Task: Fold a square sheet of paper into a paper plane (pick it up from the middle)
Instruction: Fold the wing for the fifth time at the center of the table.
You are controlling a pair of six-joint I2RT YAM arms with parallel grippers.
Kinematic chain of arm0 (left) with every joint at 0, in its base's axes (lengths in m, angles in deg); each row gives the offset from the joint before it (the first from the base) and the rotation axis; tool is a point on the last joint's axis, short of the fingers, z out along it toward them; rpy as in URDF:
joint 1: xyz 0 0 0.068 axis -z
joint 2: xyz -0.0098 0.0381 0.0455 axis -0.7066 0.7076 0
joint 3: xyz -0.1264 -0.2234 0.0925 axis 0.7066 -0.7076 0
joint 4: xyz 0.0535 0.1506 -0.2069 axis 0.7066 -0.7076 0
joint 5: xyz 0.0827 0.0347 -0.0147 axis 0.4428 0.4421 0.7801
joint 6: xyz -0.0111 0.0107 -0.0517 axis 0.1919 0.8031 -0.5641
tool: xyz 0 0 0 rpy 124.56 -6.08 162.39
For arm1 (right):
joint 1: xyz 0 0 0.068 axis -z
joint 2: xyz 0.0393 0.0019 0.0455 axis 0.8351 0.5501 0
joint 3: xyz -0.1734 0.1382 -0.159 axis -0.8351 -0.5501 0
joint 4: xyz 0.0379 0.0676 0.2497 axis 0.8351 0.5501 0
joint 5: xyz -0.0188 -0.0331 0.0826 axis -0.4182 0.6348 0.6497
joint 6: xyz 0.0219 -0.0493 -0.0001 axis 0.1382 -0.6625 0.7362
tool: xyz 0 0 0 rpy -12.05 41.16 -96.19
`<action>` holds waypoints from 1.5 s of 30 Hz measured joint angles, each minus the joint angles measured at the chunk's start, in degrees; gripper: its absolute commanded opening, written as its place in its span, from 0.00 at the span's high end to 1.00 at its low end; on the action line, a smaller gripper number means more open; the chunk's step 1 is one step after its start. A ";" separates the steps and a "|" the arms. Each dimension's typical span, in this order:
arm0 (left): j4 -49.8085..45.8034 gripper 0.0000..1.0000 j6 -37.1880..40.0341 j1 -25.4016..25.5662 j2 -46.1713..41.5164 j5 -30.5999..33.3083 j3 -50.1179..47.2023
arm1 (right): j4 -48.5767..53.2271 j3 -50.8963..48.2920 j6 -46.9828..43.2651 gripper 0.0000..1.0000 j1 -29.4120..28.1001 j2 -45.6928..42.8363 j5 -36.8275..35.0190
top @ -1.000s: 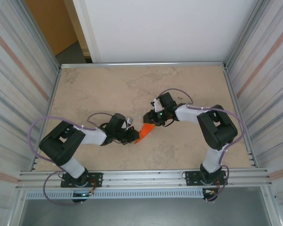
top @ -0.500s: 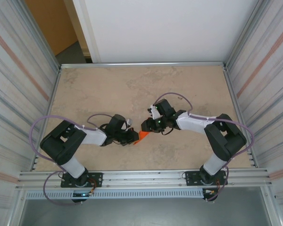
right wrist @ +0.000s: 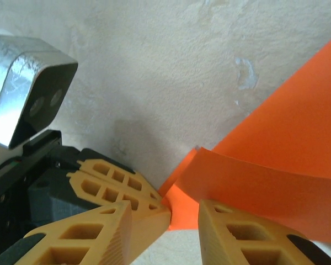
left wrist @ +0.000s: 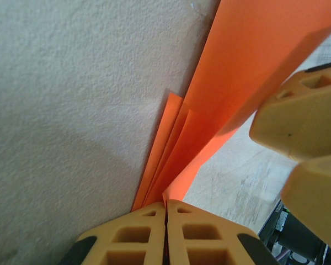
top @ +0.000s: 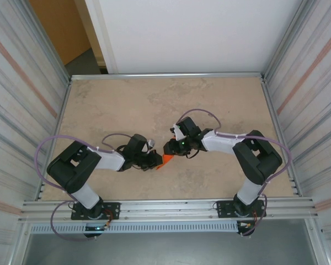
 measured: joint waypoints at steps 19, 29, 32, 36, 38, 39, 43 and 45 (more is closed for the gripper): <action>0.07 0.91 -0.02 0.00 0.00 0.00 0.00 | 0.96 2.45 0.02 0.67 1.42 5.20 -0.63; 0.44 0.86 -0.11 0.00 -0.09 -0.09 0.00 | 2.16 3.45 0.00 0.67 1.79 6.23 -0.33; -0.35 0.81 -0.09 0.00 -0.98 0.15 -0.02 | 2.69 3.85 0.00 0.67 1.86 6.45 -0.17; -4.52 0.74 0.55 0.00 -5.55 1.49 -0.70 | 3.10 4.15 0.00 0.67 2.01 6.71 0.04; -8.26 0.73 1.40 0.00 -9.60 2.89 -0.85 | 3.26 4.17 0.00 0.68 2.12 6.73 0.22; -9.94 0.73 1.75 0.00 -11.54 3.50 -0.85 | 3.28 4.17 0.00 0.68 2.14 6.73 0.24; -15.45 0.77 3.50 0.00 -18.27 5.95 -0.59 | 3.48 4.17 -0.02 0.72 2.19 6.75 0.22; -16.83 0.81 4.28 0.31 -19.21 6.45 0.15 | 3.58 4.17 -0.02 0.75 2.19 6.82 0.04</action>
